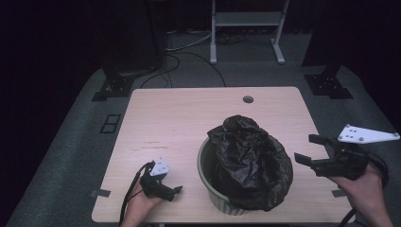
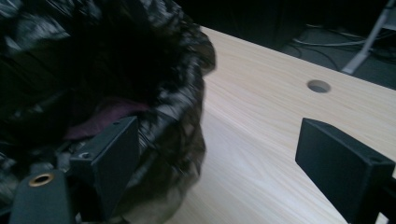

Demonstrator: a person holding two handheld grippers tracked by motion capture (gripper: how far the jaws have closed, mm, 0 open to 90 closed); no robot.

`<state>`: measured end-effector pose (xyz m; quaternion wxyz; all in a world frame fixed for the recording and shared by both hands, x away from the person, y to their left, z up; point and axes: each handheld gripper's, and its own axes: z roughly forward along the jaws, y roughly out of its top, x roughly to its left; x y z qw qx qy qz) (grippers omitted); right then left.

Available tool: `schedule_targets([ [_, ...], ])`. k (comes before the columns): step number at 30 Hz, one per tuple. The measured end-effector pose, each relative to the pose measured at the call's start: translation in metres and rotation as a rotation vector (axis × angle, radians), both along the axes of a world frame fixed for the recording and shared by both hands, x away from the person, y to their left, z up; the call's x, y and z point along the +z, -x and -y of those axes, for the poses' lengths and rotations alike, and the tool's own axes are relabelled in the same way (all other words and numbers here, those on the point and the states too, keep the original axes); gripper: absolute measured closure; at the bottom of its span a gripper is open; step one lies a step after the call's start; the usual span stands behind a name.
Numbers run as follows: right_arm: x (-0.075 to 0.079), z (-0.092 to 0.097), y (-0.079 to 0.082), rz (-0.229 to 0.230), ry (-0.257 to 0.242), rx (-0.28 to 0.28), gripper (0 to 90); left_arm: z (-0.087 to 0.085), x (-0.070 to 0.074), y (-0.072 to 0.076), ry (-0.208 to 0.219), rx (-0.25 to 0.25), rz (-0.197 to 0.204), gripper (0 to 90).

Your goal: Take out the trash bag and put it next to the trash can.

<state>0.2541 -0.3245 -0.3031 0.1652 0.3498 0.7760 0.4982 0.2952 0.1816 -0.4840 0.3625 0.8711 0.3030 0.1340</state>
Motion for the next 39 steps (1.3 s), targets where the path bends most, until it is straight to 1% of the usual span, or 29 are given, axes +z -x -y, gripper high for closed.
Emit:
schedule_targets([
  [5,0.007,-0.015,-0.007,-0.006,-0.022,0.050,12.7,0.000,0.000,0.000,0.000,0.000,0.000,0.0],
  [7,0.013,-0.025,-0.010,-0.001,-0.025,0.081,12.7,0.000,0.000,0.000,0.000,0.000,0.000,0.0],
  [8,0.013,-0.025,-0.010,-0.001,-0.025,0.081,12.7,0.000,0.000,0.000,0.000,0.000,0.000,0.0],
  [14,0.023,-0.045,-0.016,0.008,-0.040,0.133,12.7,0.000,0.000,0.000,0.000,0.000,0.000,0.0],
  [15,0.026,-0.051,-0.018,0.009,-0.043,0.148,12.7,0.000,0.000,0.000,0.000,0.000,0.000,0.0],
  [16,0.026,-0.051,-0.018,0.009,-0.043,0.148,12.7,0.000,0.000,0.000,0.000,0.000,0.000,0.0],
  [21,0.030,-0.066,-0.023,0.009,-0.051,0.185,12.7,0.000,0.000,0.000,0.000,0.000,0.000,0.0],
  [23,0.030,-0.072,-0.025,0.008,-0.055,0.199,14.4,0.000,0.000,0.000,0.000,0.000,0.000,0.0],
  [24,0.030,-0.076,-0.026,0.005,-0.053,0.210,17.6,0.000,0.000,0.000,0.000,0.000,0.000,0.0],
  [26,0.029,-0.079,-0.028,0.007,-0.055,0.224,27.0,0.000,0.000,0.000,0.000,0.000,0.000,0.0],
  [28,0.027,-0.084,-0.029,0.006,-0.054,0.249,41.2,0.000,0.000,0.000,0.000,0.000,0.000,0.0],
  [29,0.027,-0.086,-0.030,0.001,-0.052,0.263,46.4,0.000,0.000,0.000,0.000,0.000,0.000,0.0],
  [30,0.026,-0.087,-0.031,-0.005,-0.049,0.269,51.3,0.000,0.000,0.000,0.000,0.000,0.000,0.0],
  [31,0.025,-0.089,-0.032,-0.010,-0.046,0.276,59.3,0.000,0.000,0.000,0.000,0.000,0.000,0.0],
  [32,0.025,-0.090,-0.032,-0.012,-0.043,0.285,65.1,0.000,0.000,0.000,0.000,0.000,0.000,0.0],
  [34,0.024,-0.091,-0.033,-0.014,-0.031,0.290,79.4,0.000,0.000,0.000,0.000,0.000,0.000,0.0],
  [36,0.024,-0.091,-0.032,-0.015,-0.016,0.282,84.2,0.000,0.000,0.000,0.000,0.000,0.000,0.0],
  [37,0.024,-0.089,-0.030,-0.013,0.004,0.275,87.6,0.000,0.000,0.000,0.000,0.000,0.000,0.0],
  [39,0.024,-0.088,-0.029,-0.012,0.012,0.267,88.2,0.000,0.000,0.000,0.000,0.000,0.000,0.0],
])
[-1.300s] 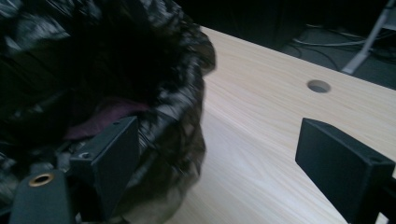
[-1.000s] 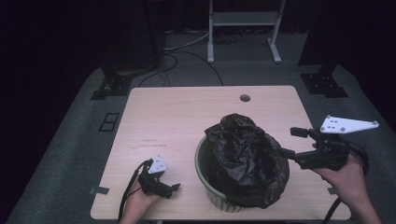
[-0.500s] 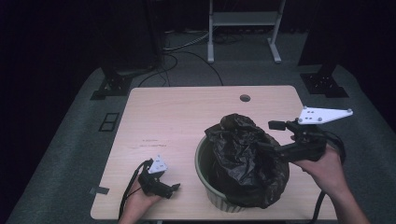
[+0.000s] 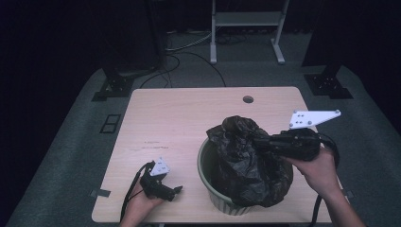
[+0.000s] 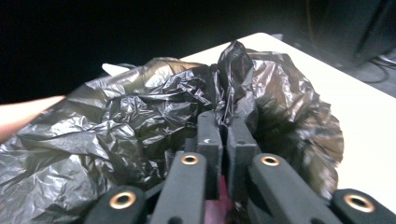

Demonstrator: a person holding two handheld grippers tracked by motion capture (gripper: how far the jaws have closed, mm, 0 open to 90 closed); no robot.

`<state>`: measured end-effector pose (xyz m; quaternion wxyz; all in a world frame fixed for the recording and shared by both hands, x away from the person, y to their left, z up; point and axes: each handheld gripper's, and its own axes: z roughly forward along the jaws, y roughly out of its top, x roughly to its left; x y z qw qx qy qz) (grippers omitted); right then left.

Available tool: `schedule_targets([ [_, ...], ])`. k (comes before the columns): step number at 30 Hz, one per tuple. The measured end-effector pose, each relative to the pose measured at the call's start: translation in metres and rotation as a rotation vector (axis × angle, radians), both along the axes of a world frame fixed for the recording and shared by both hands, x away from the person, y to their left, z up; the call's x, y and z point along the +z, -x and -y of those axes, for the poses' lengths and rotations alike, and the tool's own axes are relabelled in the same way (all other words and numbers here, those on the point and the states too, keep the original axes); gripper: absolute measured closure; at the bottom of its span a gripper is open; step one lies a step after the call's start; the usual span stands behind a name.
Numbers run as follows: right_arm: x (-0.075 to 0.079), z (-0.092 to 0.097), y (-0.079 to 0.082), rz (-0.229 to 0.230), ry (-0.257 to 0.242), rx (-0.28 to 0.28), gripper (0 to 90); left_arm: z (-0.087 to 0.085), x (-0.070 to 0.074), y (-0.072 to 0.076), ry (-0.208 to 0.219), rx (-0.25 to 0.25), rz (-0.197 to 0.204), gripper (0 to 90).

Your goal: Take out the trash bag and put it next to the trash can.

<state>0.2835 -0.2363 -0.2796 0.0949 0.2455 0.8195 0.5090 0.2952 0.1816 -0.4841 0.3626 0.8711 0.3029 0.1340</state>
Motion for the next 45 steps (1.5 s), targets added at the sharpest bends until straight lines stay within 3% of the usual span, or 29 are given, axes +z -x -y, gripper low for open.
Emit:
schedule_targets([
  [4,-0.004,0.012,0.002,-0.010,0.028,-0.063,88.2,0.000,0.000,0.000,0.000,0.000,0.000,0.0],
  [5,-0.007,0.018,0.004,-0.007,0.041,-0.106,88.0,0.000,0.000,0.000,0.000,0.000,0.000,0.0],
  [7,-0.008,0.021,0.004,-0.007,0.039,-0.122,86.5,0.000,0.000,0.000,0.001,0.000,0.001,0.0],
  [10,-0.013,0.027,0.005,0.004,0.051,-0.178,74.5,0.000,0.000,0.000,0.001,0.000,0.000,0.0],
  [11,-0.016,0.028,0.004,0.019,0.066,-0.214,66.2,0.000,0.000,0.000,0.000,0.000,0.000,0.0],
  [16,-0.024,0.029,0.000,0.004,0.077,-0.245,60.5,0.000,0.000,0.000,0.001,0.000,0.000,0.0],
  [24,-0.038,0.029,-0.010,-0.069,0.069,-0.246,55.0,0.000,0.000,0.000,0.000,0.000,0.001,0.0],
  [29,-0.041,0.027,-0.013,-0.104,0.065,-0.226,56.0,0.000,0.000,0.000,0.000,0.000,0.000,0.0],
  [32,-0.042,0.026,-0.014,-0.117,0.060,-0.206,61.9,0.000,0.000,0.000,0.000,0.000,0.000,0.0],
  [45,-0.028,0.032,-0.011,-0.045,0.031,-0.233,80.9,0.000,0.000,0.000,0.001,0.000,0.001,0.0],
])
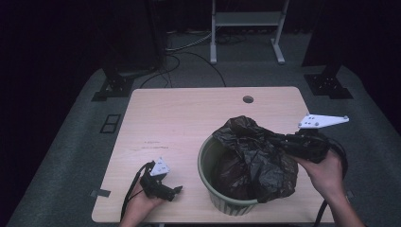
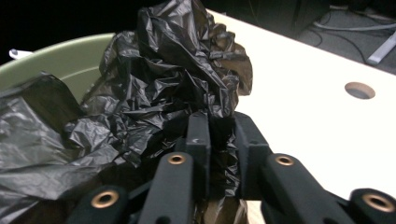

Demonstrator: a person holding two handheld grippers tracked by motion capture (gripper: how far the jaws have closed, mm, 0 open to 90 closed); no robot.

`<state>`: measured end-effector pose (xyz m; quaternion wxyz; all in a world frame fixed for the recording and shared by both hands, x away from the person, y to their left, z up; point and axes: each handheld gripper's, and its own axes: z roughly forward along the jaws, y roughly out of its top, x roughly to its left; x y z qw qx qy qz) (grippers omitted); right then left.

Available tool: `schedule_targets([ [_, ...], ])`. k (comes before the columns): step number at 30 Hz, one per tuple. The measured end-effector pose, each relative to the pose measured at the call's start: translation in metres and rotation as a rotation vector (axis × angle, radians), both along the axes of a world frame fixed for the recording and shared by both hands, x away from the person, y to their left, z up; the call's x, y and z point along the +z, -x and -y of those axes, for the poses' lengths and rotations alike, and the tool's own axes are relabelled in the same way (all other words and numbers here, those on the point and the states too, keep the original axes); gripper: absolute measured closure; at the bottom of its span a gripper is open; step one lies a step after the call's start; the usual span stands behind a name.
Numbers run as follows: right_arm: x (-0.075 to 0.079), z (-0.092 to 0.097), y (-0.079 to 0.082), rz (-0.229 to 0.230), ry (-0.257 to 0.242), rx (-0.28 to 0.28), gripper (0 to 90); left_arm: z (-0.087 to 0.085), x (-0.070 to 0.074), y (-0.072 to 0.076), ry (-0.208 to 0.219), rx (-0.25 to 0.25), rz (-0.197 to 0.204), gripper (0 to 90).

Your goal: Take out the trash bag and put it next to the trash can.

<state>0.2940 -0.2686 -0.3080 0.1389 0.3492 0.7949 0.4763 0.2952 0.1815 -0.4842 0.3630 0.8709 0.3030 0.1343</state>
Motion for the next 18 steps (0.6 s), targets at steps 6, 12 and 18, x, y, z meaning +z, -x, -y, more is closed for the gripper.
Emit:
schedule_targets([
  [6,0.005,0.003,-0.001,0.011,-0.014,0.009,88.2,0.000,0.000,0.000,0.000,0.000,0.000,0.0],
  [12,0.017,0.005,-0.004,0.055,-0.018,0.009,89.0,0.000,0.000,0.000,0.000,0.000,0.000,0.0],
  [18,0.035,0.008,-0.011,0.100,-0.015,-0.006,89.2,0.000,0.000,0.000,-0.001,0.000,-0.001,0.0],
])
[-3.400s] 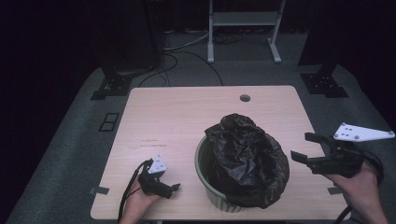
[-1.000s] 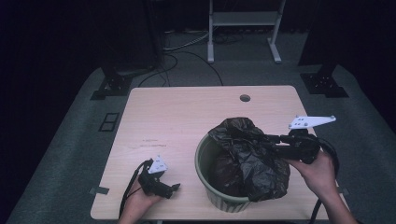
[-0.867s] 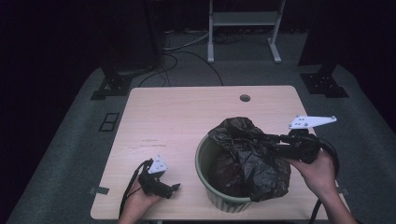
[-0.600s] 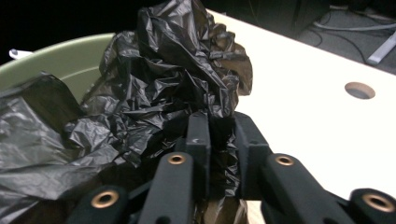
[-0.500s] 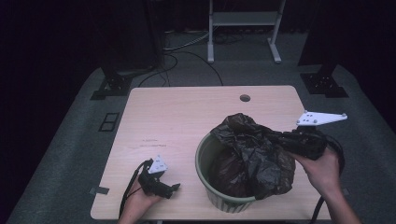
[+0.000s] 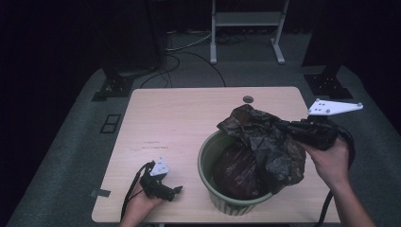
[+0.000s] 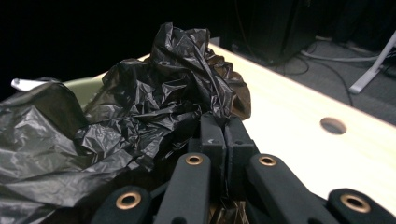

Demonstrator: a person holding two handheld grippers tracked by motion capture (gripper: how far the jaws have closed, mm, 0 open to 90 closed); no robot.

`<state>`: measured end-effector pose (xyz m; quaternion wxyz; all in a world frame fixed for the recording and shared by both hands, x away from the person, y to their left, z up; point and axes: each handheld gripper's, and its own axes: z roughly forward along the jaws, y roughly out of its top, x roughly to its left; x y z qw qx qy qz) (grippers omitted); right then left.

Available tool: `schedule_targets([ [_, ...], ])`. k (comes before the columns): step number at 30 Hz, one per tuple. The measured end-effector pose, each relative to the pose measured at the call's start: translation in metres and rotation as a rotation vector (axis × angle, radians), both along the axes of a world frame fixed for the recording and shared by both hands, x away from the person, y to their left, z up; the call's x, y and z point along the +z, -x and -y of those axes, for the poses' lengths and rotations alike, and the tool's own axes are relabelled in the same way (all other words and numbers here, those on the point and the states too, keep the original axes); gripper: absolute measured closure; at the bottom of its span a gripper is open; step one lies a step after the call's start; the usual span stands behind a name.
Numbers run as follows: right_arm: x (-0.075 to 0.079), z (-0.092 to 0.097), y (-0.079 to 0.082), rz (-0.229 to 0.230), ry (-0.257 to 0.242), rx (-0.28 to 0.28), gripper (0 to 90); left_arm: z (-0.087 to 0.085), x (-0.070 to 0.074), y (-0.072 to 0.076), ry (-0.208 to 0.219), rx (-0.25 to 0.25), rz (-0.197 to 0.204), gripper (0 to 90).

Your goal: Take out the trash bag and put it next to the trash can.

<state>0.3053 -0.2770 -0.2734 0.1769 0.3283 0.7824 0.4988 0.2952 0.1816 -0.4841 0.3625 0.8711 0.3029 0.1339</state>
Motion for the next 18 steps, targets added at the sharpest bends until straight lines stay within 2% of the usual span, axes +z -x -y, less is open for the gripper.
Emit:
schedule_targets([
  [6,0.023,0.002,-0.009,0.044,-0.004,-0.011,89.3,0.000,0.000,0.000,0.000,0.000,0.000,0.0],
  [7,0.031,0.003,-0.012,0.058,0.001,-0.017,89.4,0.000,0.000,0.000,0.000,0.000,0.000,0.0],
  [9,0.033,0.004,-0.014,0.063,0.002,-0.017,89.4,0.000,0.000,0.000,0.000,0.000,0.000,0.0],
  [18,0.065,0.013,-0.034,0.125,0.011,-0.059,89.5,0.000,0.000,0.000,0.000,0.000,0.000,0.0],
])
